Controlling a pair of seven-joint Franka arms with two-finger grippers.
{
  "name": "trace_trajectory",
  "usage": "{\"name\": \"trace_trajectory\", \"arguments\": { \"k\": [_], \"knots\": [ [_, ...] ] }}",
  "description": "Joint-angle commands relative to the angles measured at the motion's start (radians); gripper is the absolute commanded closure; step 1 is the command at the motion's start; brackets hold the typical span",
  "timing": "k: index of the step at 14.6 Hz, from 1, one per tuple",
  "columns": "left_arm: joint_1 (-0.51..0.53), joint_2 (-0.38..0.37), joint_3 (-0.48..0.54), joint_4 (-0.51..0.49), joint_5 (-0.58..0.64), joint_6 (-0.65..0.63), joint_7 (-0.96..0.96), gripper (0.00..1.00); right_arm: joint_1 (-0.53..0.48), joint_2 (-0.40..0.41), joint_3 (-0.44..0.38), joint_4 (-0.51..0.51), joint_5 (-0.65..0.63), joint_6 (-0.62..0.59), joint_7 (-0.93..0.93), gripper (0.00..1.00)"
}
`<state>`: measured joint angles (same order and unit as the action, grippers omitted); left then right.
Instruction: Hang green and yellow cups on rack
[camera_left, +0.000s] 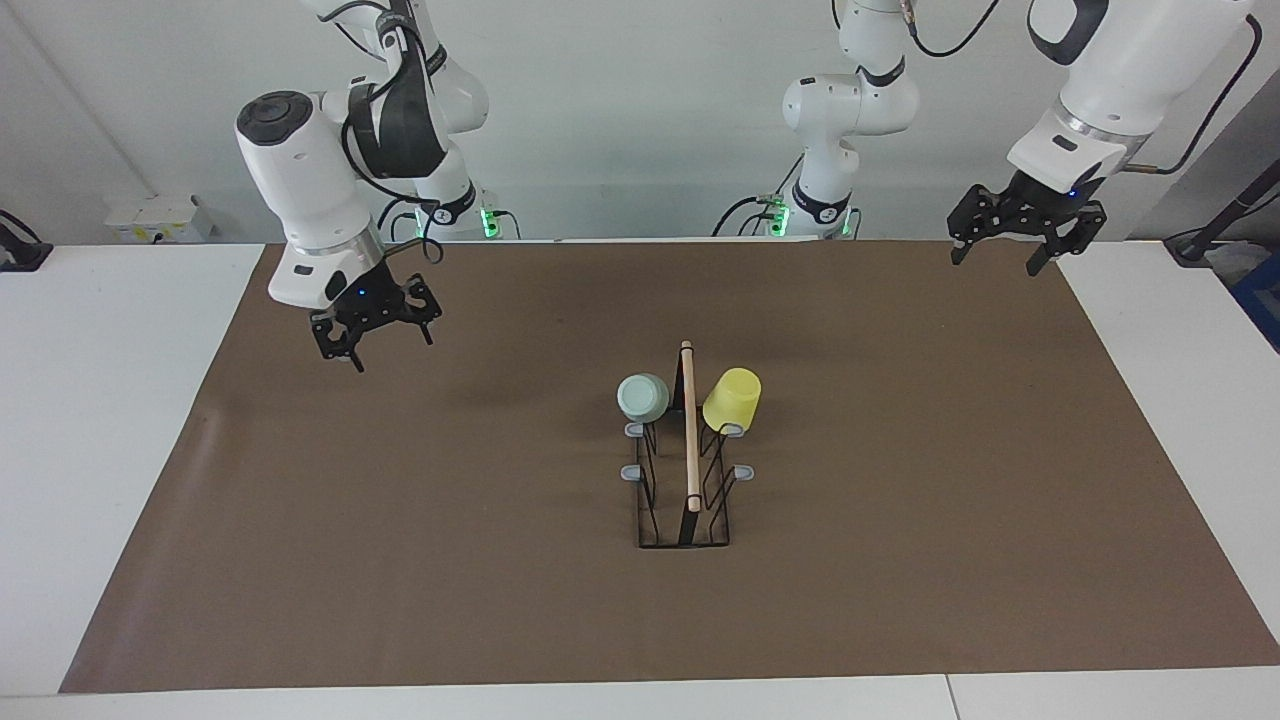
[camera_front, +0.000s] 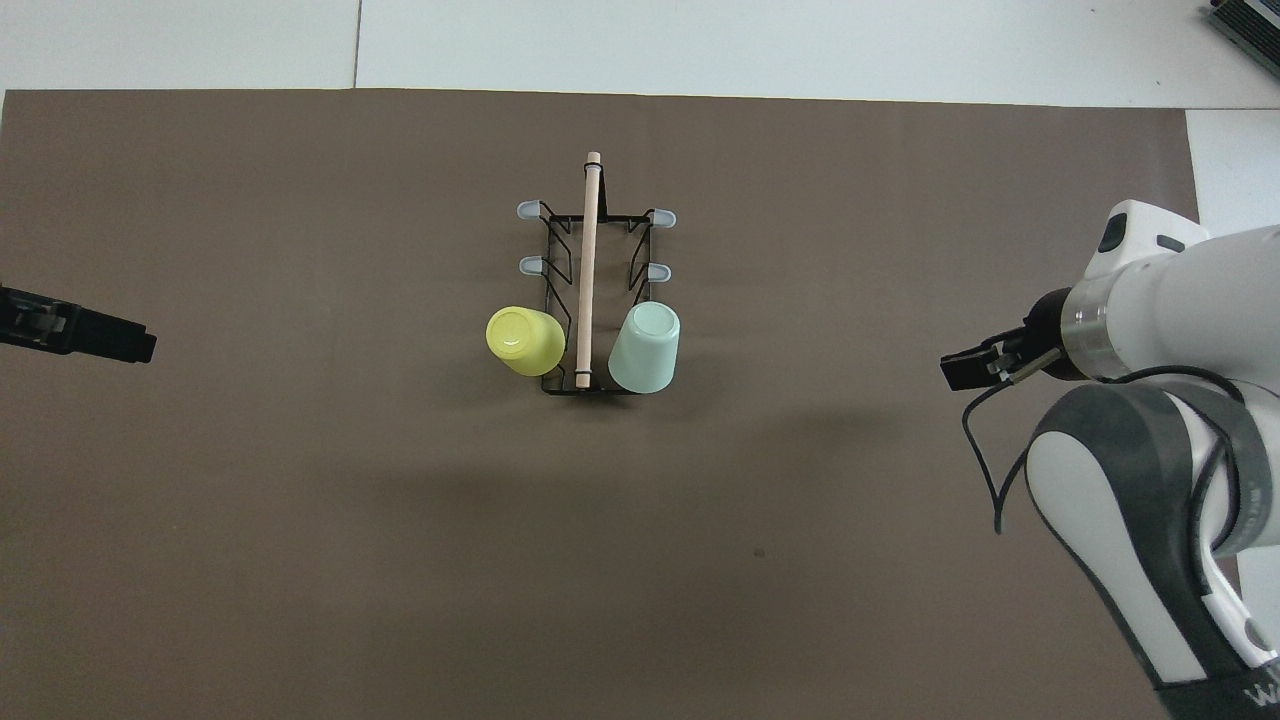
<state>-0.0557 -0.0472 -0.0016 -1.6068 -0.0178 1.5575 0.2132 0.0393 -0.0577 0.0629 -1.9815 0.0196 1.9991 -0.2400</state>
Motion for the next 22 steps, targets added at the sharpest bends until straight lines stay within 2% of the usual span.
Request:
{"name": "trace_trajectory", "arguments": {
  "k": [1, 7, 10, 11, 13, 19, 22],
  "knots": [
    [0.019, 0.007, -0.031, 0.022, 0.033, -0.033, 0.008, 0.00, 0.007, 0.002, 0.005, 0.119, -0.075, -0.150, 0.261, 0.00],
    [0.004, 0.010, -0.023, 0.015, 0.038, -0.002, -0.006, 0.00, -0.075, 0.012, -0.014, 0.308, -0.064, -0.428, 0.301, 0.00],
    [0.004, 0.009, -0.015, 0.013, 0.035, -0.008, -0.008, 0.00, -0.098, 0.016, -0.031, 0.314, -0.053, -0.442, 0.295, 0.00],
    [0.004, 0.010, -0.012, 0.019, 0.033, -0.014, -0.008, 0.00, -0.079, 0.015, -0.063, 0.316, -0.053, -0.435, 0.295, 0.00],
    [-0.018, 0.013, 0.014, 0.022, 0.030, -0.019, -0.008, 0.00, 0.019, 0.018, -0.167, 0.320, -0.053, -0.442, 0.298, 0.00],
    [-0.023, 0.015, 0.043, 0.021, 0.010, -0.033, -0.012, 0.00, 0.017, 0.002, -0.173, 0.297, -0.053, -0.444, 0.291, 0.00],
    [-0.021, 0.015, 0.043, 0.019, 0.010, -0.027, -0.058, 0.00, 0.033, -0.004, -0.169, 0.312, -0.049, -0.506, 0.295, 0.00]
  ]
}}
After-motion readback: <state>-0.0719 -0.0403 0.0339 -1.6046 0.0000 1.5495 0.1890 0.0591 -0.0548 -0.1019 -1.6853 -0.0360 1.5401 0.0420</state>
